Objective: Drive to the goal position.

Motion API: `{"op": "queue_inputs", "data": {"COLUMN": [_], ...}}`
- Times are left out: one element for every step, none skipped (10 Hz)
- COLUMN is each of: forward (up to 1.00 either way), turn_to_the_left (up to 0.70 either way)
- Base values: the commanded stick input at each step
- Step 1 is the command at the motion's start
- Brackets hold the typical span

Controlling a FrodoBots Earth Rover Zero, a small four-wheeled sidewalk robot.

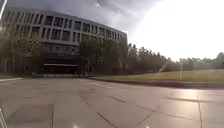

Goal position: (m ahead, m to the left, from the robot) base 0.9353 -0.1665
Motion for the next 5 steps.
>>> {"op": "queue_inputs", "data": {"forward": [0.0,0.0,0.0,0.0,0.0], "turn_to_the_left": [0.0,0.0,0.0,0.0,0.0]}}
